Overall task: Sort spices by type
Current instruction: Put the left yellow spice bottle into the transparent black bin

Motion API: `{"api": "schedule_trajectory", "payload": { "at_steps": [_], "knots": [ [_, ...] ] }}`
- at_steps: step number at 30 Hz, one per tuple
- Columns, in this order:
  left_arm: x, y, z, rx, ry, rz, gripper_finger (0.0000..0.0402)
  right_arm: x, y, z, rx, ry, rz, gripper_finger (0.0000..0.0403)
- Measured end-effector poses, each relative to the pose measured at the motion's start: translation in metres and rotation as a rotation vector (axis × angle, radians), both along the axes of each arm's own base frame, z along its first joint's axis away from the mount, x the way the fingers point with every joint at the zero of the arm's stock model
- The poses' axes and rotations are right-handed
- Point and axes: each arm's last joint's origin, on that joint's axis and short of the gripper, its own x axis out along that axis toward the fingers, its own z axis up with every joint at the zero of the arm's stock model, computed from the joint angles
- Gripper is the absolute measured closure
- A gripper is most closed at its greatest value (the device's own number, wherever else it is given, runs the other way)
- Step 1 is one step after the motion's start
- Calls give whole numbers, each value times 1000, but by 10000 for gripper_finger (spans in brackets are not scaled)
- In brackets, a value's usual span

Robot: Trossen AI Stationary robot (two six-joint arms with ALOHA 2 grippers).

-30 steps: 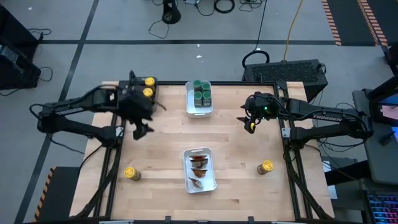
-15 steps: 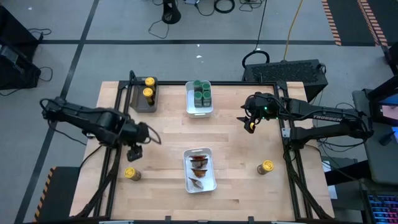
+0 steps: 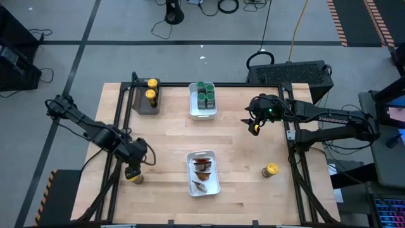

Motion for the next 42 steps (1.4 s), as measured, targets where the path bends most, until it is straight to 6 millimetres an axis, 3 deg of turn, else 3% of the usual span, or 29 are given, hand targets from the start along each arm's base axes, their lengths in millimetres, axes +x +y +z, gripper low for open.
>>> {"api": "schedule_trajectory", "payload": {
  "at_steps": [13,42],
  "knots": [
    [6,-37,-26,124,101,-128,132,0,0,0,0,0,1,135],
    [10,-37,-31,201,99,-146,132,0,0,0,0,0,1,135]
  ]
}}
